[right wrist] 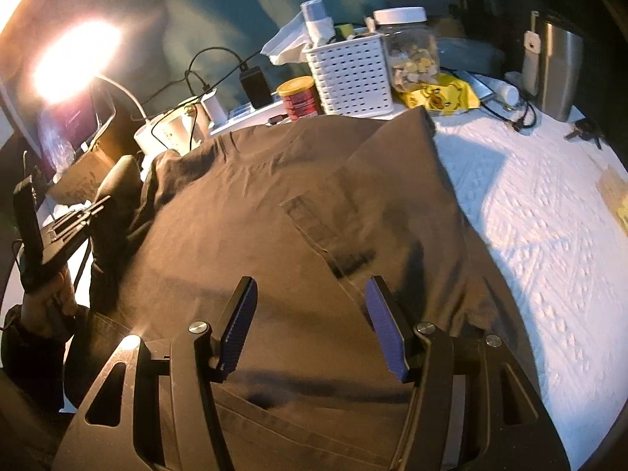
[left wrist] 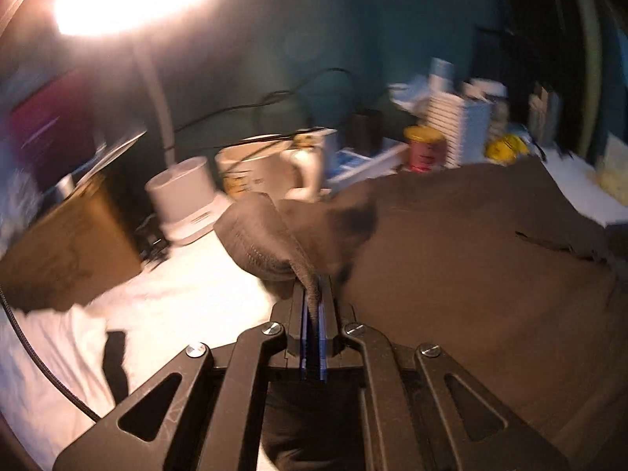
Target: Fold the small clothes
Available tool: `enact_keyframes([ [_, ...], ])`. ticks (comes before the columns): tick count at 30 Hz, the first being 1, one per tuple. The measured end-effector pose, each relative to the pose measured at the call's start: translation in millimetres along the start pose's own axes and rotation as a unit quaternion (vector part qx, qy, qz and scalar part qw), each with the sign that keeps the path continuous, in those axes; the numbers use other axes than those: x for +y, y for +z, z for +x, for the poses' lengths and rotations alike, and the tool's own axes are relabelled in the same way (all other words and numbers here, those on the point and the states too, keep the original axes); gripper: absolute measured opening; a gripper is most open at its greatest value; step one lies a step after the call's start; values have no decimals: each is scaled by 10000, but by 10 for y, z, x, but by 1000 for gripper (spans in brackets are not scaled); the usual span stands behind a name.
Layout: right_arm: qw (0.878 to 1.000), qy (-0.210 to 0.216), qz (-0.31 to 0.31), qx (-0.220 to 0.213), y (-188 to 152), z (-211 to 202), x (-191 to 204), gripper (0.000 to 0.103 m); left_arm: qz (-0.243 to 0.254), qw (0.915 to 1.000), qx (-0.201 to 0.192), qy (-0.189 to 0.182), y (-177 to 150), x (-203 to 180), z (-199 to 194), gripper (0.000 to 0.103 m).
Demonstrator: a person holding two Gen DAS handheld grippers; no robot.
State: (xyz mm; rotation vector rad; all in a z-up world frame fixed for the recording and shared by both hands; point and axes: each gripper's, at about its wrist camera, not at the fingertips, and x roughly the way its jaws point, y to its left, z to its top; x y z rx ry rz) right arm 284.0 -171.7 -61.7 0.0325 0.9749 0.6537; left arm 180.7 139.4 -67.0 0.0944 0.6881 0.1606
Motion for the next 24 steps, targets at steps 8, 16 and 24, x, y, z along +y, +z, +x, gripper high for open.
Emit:
enact_keyframes([
  [8, 9995, 6, 290, -80, -100, -89, -316, 61, 476, 9955, 773, -276, -19, -515, 318, 4],
  [16, 9991, 88, 401, -115, -147, -114, -511, 61, 348, 9861, 1237, -1057, -52, -723, 308, 43],
  [24, 9986, 144, 488, -163, -154, -115, -627, 61, -348, 9874, 954, -1213, 191, -489, 197, 65],
])
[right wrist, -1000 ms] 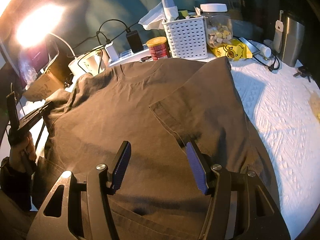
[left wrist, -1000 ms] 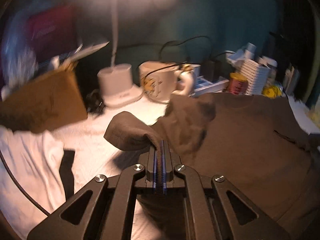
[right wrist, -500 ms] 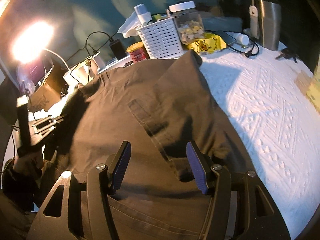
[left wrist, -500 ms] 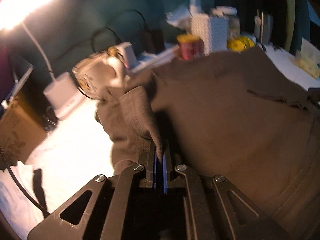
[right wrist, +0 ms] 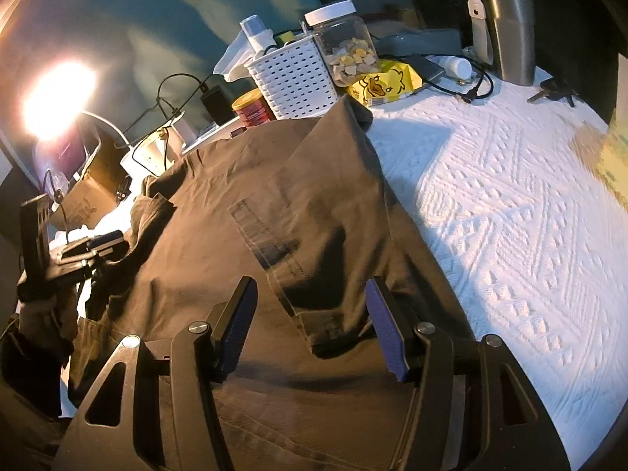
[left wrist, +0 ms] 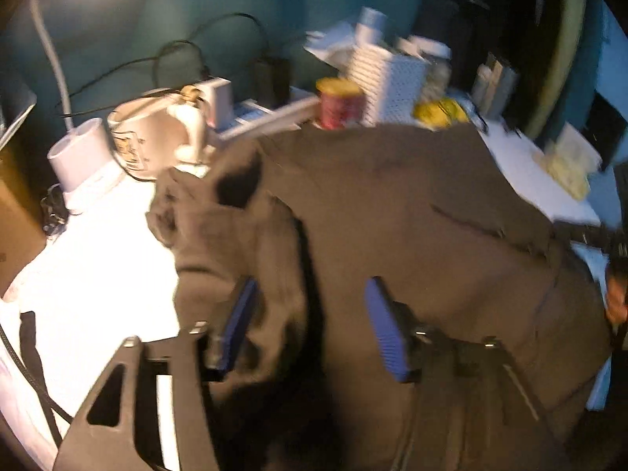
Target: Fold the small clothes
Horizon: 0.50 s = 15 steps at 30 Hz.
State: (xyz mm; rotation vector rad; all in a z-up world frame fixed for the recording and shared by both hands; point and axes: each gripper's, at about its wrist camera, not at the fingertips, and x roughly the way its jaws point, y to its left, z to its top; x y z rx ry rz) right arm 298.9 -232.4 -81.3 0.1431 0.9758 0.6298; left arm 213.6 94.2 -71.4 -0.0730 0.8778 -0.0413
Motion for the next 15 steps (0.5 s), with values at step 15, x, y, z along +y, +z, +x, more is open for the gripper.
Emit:
enact_keyframes([
  [15, 9993, -218, 166, -253, 48, -166, -190, 61, -263, 9895, 612, -1282, 178, -73, 561, 65],
])
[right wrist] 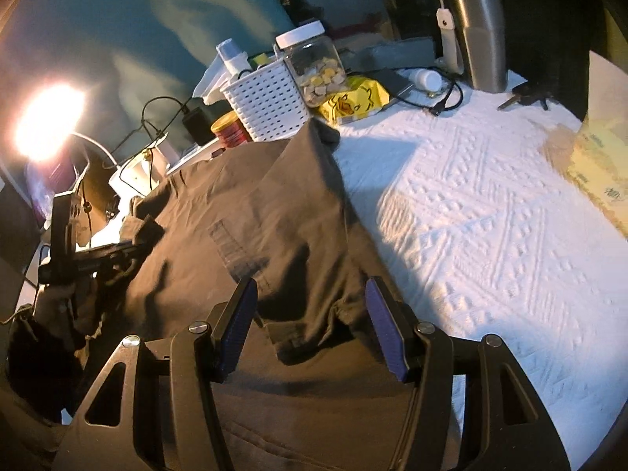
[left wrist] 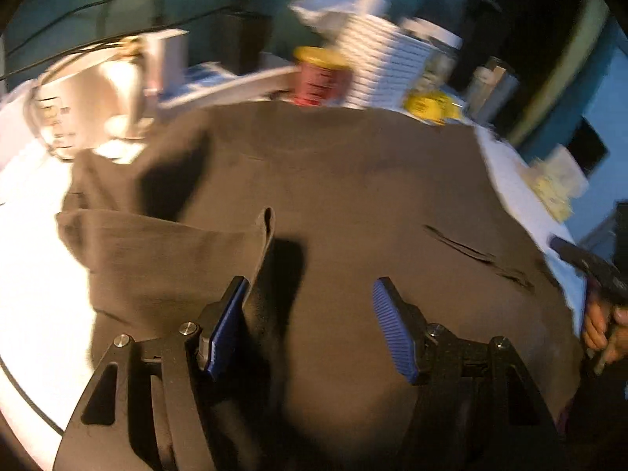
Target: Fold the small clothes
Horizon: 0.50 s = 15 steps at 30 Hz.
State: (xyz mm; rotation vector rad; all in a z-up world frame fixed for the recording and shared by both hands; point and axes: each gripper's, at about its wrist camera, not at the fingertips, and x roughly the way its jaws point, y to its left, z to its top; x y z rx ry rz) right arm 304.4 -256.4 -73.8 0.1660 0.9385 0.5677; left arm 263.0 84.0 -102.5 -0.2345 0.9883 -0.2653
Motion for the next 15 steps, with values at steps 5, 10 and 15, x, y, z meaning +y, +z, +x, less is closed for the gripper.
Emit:
enact_keyframes([
  [5, 10000, -77, -8, -33, 31, -13, -4, 61, 354, 9987, 156, -345, -188, -350, -87, 65],
  [10, 9999, -48, -103, -66, 41, -58, 58, 61, 430, 9987, -182, 201, -354, -310, -557, 65],
  [15, 9999, -29, -136, 3, 1, -28, 113, 61, 105, 9955, -439, 839, -468, 102, -858, 65],
])
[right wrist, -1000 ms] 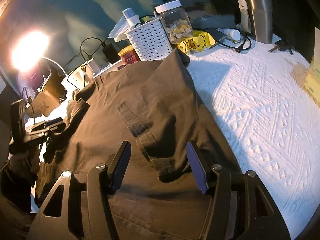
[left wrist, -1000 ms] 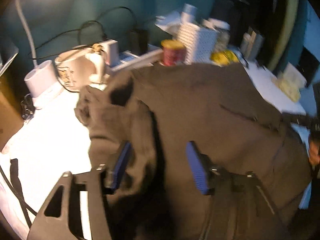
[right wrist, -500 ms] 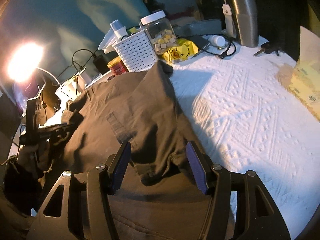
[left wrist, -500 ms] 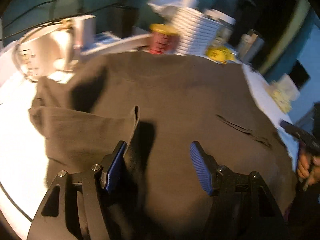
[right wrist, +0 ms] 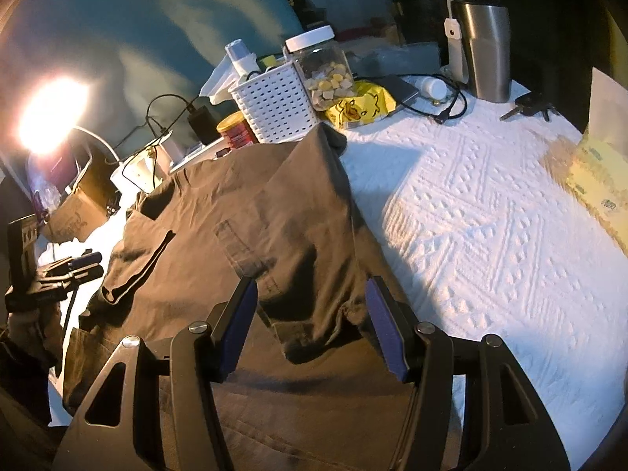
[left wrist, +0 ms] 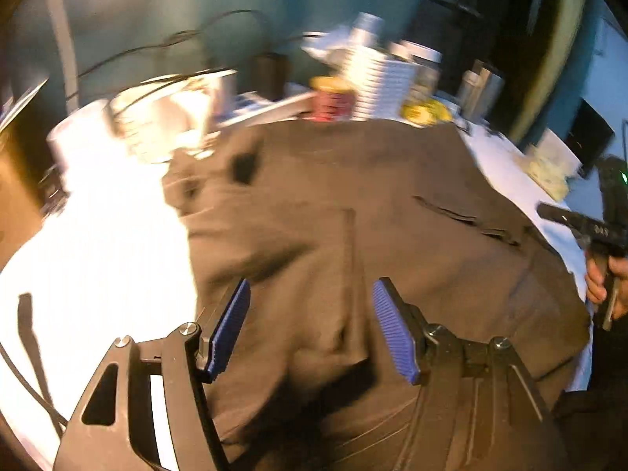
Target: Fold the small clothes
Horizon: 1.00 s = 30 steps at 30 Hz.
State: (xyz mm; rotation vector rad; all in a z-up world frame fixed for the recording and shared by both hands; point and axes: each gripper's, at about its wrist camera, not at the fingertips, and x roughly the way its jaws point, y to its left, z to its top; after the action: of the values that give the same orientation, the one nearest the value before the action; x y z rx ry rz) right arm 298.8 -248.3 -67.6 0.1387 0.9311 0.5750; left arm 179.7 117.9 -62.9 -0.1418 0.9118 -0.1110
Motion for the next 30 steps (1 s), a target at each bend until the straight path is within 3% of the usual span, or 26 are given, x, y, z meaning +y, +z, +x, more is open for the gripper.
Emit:
enact_keyframes([
  [4, 10000, 30, -41, 71, -37, 47, 78, 61, -138, 9998, 106, -27, -126, 118, 50, 65],
  [12, 9997, -13, -128, 184, -122, 47, 202, 61, 330, 9967, 589, -457, -283, -255, 381, 65],
  [15, 9997, -57, -112, 215, -171, 20, 208, 61, 513, 9962, 566, -420, -344, -346, 352, 65],
  [22, 9996, -127, -116, 213, -295, -82, 237, 61, 406, 9965, 538, -484, -534, -396, 225, 65],
  [30, 9996, -193, -193, 108, -458, -281, 273, 61, 214, 9991, 154, -346, -669, -434, -25, 65],
])
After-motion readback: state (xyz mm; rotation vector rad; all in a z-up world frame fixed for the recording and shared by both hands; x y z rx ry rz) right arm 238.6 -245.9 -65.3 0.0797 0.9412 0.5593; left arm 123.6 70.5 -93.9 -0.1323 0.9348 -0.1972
